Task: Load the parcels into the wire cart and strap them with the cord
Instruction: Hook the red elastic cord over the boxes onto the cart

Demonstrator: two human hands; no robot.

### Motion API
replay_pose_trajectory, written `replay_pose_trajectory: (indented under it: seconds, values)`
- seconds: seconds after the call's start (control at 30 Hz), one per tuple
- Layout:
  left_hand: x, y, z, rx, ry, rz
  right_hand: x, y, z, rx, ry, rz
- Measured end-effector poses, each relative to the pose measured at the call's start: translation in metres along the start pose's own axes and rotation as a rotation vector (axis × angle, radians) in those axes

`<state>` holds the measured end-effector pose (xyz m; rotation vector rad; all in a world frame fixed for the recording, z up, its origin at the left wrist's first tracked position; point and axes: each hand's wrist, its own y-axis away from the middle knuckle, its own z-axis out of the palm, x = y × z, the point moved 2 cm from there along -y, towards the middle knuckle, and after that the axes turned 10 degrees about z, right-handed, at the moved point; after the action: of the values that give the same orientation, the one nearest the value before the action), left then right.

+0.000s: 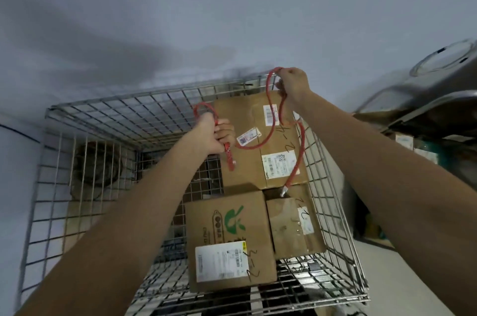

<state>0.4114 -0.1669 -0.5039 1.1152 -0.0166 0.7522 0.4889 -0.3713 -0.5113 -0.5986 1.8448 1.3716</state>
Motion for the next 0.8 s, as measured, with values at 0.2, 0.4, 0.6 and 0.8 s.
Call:
replay_pose_trajectory:
  seconds: [0.2, 0.4, 0.6, 0.8]
  values:
    - [-0.002, -0.04, -0.007, -0.178, 0.085, 0.054, 0.077, 0.024, -0.032, 0.305, 0.786, -0.163]
    - [-0.014, -0.067, -0.032, -0.251, -0.036, 0.19, 0.229, 0.058, -0.051, 0.069, 1.335, 0.174]
    - [-0.056, -0.093, -0.068, -0.369, -0.414, 0.239, 0.263, 0.054, -0.043, 0.159, 1.245, 0.151]
    - [-0.108, -0.103, -0.086, -0.259, -0.509, 0.212, 0.226, 0.066, -0.05, -0.108, 0.477, 0.207]
